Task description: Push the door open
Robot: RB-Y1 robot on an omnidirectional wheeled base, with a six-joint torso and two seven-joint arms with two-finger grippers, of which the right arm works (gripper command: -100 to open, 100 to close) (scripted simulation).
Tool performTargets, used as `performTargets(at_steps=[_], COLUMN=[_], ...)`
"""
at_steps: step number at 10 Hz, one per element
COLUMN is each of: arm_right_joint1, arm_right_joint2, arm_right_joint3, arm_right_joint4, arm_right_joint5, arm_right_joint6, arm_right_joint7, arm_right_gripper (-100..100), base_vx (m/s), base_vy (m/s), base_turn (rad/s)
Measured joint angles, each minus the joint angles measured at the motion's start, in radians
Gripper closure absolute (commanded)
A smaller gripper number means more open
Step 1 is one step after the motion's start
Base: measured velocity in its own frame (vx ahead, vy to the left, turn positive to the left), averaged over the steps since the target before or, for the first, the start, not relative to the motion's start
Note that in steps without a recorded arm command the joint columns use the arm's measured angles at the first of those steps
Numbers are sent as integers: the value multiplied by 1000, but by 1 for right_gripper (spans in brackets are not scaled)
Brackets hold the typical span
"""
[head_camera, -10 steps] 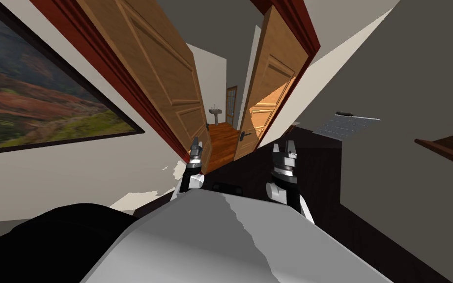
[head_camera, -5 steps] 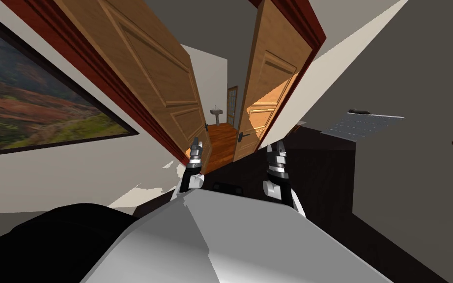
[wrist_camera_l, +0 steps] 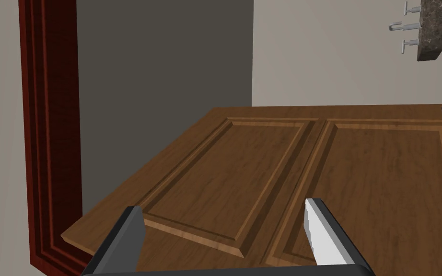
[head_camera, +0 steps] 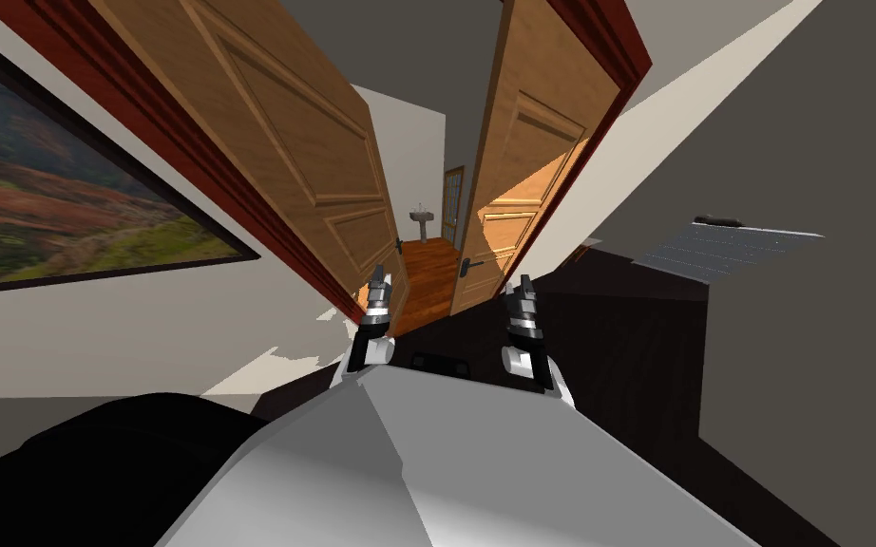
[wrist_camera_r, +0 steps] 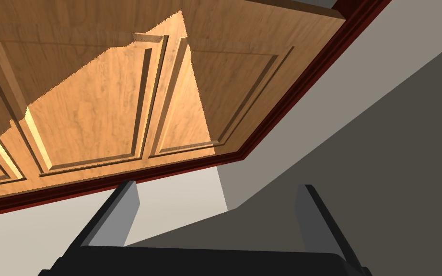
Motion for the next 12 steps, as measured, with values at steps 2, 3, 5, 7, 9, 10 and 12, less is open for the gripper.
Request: performTargets(at_steps=[2,3,5,7,9,10,12], arm_right_joint1=[-27,-36,-58,-84,-110,-124,-152], arm_right_joint2=[-3,-8,-16,-17,-27,-29,-26], arm_right_joint3=[17,24,39,59,72,80,101], arm_right_joint4=[48,66,123,164,222,242,296], arm_right_joint5=[-1,-3,-8,-8,-14,-15,-15], arm_right_joint6=[11,20,21,42,49,59,72], arm_right_joint7=[-4,-8,-17,-20,-31,-35,-36], arm_right_gripper=[-100,-100,-100,-100,-100,-100,-100], base_vx=[85,76,71,76,89,76,66], base_vy=[-95,-106,-122,-101,-118,-121,-123], base_turn=[94,83,88,101,88,118,90])
